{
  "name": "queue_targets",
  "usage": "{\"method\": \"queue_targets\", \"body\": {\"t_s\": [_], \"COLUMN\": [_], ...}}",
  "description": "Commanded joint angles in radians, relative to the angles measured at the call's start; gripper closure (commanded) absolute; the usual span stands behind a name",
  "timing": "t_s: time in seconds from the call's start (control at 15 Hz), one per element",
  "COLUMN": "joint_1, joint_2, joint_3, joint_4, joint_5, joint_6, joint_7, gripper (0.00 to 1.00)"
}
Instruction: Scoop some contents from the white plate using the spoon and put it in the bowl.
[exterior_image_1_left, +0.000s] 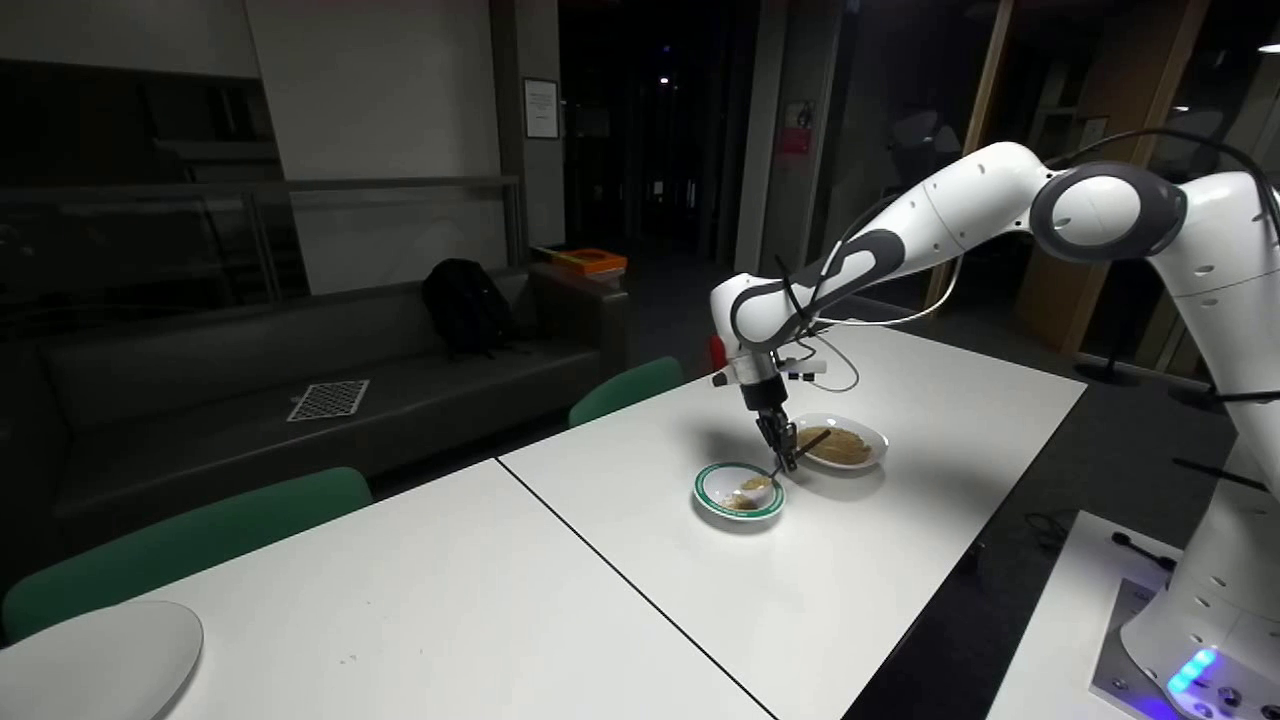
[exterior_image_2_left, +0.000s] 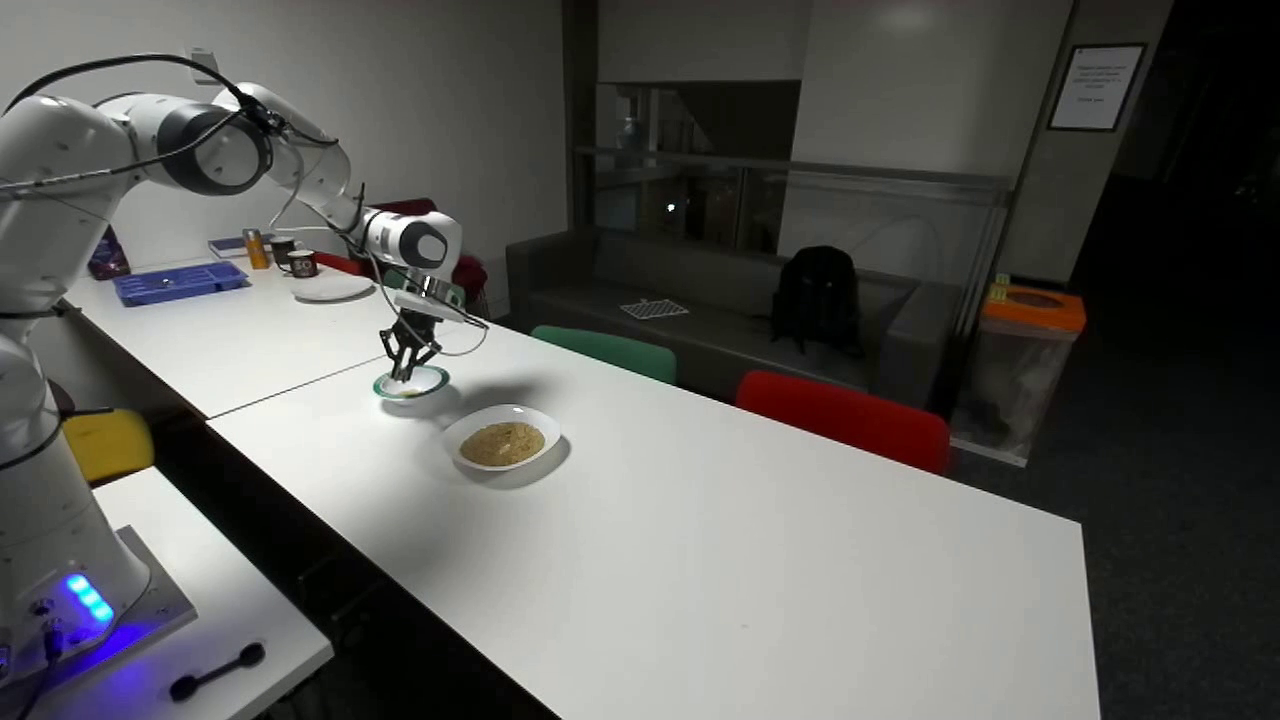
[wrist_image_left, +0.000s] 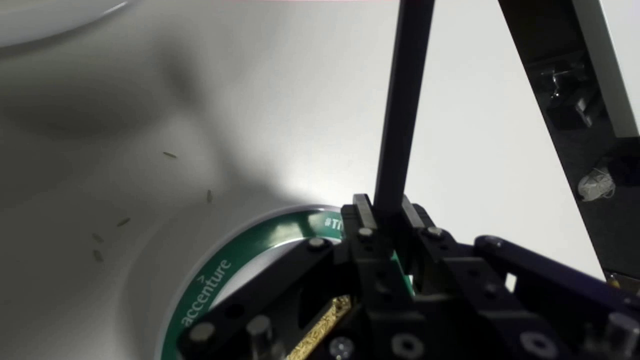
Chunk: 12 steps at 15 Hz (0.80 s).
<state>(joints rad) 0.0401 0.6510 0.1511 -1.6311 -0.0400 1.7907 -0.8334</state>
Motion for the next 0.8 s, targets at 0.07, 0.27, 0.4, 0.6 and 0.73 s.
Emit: {"method": "queue_targets", "body": {"t_s": [0.07, 0.27, 0.4, 0.6, 0.73], "joint_1": [-0.009, -0.01, -0.011, -0.014, -0.016], "joint_2": [0.029, 0.044, 0.051, 0.069, 0.078], "joint_3": [0.01, 0.01, 0.009, 0.009, 0.01], "joint_4": [0.071, 0.094, 0.108, 0.139, 0.155], "joint_5": [0.045, 0.059, 0.069, 0.081, 0.089], "joint_6": [-0.091, -0.114, -0.131, -0.174, -0.197], "joint_7": [0.025, 0.028, 0.03, 0.03, 0.03], "gripper": [0.97, 0.97, 0.97, 0.97, 0.97]}}
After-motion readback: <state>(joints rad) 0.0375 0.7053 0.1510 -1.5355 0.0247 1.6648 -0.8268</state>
